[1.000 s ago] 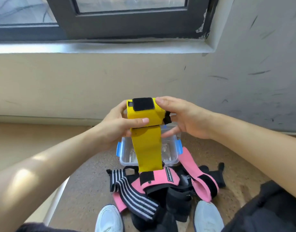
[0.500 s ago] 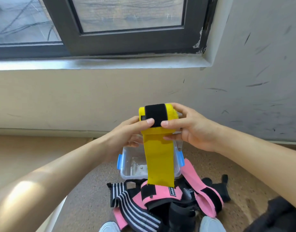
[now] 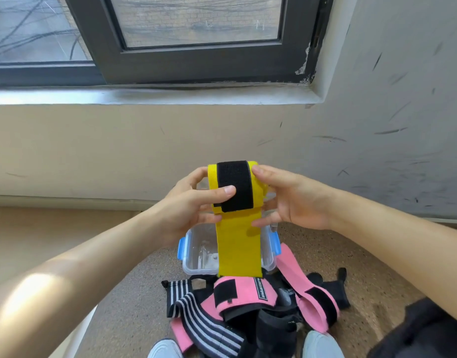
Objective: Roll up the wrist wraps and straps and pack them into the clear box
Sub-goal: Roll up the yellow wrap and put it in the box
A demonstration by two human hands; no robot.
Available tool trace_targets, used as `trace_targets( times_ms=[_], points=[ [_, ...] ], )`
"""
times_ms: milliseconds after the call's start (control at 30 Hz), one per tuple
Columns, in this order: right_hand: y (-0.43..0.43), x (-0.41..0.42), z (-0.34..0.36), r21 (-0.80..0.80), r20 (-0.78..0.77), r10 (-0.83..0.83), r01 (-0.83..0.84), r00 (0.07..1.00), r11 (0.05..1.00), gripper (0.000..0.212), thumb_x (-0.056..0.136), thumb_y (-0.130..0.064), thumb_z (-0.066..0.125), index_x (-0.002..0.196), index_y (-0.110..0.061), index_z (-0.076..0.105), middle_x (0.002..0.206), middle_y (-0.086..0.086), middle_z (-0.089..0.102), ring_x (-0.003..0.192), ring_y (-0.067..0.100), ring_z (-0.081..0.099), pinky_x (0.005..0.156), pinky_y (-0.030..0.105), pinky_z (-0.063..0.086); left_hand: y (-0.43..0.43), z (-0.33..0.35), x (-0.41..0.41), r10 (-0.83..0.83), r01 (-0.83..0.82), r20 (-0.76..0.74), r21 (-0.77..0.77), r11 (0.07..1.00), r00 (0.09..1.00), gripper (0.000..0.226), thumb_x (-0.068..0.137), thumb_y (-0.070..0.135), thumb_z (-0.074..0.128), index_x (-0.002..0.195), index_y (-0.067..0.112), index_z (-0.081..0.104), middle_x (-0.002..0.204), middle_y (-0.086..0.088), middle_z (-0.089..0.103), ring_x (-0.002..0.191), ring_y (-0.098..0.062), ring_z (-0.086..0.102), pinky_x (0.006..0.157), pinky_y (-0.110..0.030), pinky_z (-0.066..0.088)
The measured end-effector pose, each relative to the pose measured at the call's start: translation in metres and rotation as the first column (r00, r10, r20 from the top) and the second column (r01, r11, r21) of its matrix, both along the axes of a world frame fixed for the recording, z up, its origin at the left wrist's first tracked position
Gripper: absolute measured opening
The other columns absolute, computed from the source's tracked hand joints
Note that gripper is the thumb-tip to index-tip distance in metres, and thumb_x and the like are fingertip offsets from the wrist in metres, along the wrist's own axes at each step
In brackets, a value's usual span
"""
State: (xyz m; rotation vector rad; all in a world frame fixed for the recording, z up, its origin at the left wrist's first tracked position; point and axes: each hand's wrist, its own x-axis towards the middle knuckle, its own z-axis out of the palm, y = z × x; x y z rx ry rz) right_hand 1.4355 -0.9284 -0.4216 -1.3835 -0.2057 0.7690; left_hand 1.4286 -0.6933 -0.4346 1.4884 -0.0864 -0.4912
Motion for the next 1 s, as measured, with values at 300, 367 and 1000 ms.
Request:
trace_targets(
  times_ms=[300,367,1000],
  points=[
    [0.003,0.001,0.001,0.056,-0.016,-0.178,0.178,0.984,0.982,0.056,0.084,-0.027,0.073,0.136,-0.011,0.059,0.133,0.019,0.065,0.116,0.033,0.069,0.086,0.044,0.061,-0.002,0.002,-0.002,-0.018,0.002,0.142,0.115,0.993,0.990,0.073,0.070,0.016,0.084,0.135,0.033,0.056,0.126,-0.012,0.069,0.107,-0.029,0.073,0.081,-0.042,0.062],
    [0.002,0.003,0.002,0.071,0.016,-0.197,0.195,0.980,0.978,0.059,0.083,-0.022,0.074,0.137,-0.008,0.056,0.130,0.020,0.066,0.116,0.034,0.069,0.086,0.045,0.061,-0.003,0.006,-0.003,-0.062,0.059,0.030,0.095,0.994,0.998,0.066,0.076,0.027,0.078,0.138,0.032,0.055,0.128,-0.009,0.070,0.110,-0.028,0.073,0.080,-0.036,0.060],
    [0.002,0.000,0.005,0.017,-0.097,-0.108,0.110,0.989,0.994,0.058,0.085,-0.046,0.068,0.138,-0.025,0.057,0.139,0.020,0.060,0.115,0.040,0.068,0.092,0.053,0.058,0.000,0.001,0.001,0.040,-0.038,0.020,-0.078,0.996,0.999,0.072,0.070,0.007,0.080,0.136,0.015,0.054,0.126,-0.018,0.071,0.110,-0.036,0.072,0.079,-0.038,0.060]
  ],
)
